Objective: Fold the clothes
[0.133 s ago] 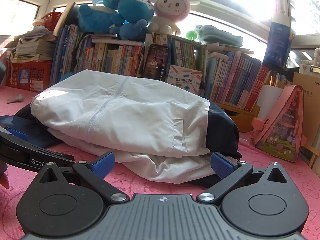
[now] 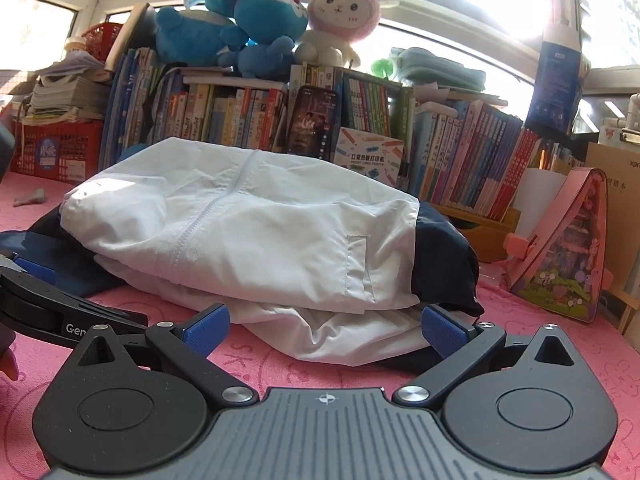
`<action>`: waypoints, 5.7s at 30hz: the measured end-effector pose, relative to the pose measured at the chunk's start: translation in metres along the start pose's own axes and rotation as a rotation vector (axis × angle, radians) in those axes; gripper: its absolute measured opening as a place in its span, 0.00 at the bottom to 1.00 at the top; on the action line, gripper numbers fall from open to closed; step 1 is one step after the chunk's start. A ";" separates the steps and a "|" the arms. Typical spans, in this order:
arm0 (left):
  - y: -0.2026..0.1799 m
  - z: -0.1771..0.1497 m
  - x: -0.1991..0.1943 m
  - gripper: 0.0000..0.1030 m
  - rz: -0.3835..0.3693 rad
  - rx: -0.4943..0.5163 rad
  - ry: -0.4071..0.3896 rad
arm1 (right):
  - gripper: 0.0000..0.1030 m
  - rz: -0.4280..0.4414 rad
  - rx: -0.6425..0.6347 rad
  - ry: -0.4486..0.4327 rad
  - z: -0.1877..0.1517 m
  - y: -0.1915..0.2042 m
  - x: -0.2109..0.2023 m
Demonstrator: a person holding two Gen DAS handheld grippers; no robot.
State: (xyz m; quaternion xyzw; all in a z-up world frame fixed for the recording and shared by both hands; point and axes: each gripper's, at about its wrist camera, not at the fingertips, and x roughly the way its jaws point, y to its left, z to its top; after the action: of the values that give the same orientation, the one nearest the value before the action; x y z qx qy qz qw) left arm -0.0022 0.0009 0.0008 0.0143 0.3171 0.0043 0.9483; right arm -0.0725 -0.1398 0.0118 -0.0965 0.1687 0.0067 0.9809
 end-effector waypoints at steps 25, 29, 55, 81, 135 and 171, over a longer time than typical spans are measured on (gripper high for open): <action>-0.008 0.000 0.005 1.00 0.039 0.046 0.030 | 1.00 -0.135 0.104 -0.205 -0.010 -0.009 -0.037; -0.007 0.001 0.006 1.00 0.033 0.044 0.029 | 1.00 -0.157 0.095 -0.193 -0.009 -0.006 -0.037; 0.031 0.000 -0.003 1.00 0.003 -0.043 -0.025 | 1.00 -0.086 0.072 -0.109 -0.005 -0.004 -0.025; 0.034 -0.001 -0.005 1.00 -0.003 -0.056 -0.032 | 1.00 -0.092 0.075 -0.103 -0.006 -0.005 -0.024; 0.008 0.075 0.006 1.00 0.020 0.203 -0.259 | 1.00 -0.026 0.201 -0.012 0.100 -0.089 0.115; 0.074 0.145 -0.015 1.00 0.074 0.190 -0.317 | 0.16 0.631 0.284 0.242 0.080 -0.019 0.108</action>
State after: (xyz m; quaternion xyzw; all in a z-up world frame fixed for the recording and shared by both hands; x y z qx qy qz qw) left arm 0.0726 0.0708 0.1280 0.1158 0.1619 0.0070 0.9800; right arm 0.0569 -0.1449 0.0536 0.0975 0.3041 0.2738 0.9072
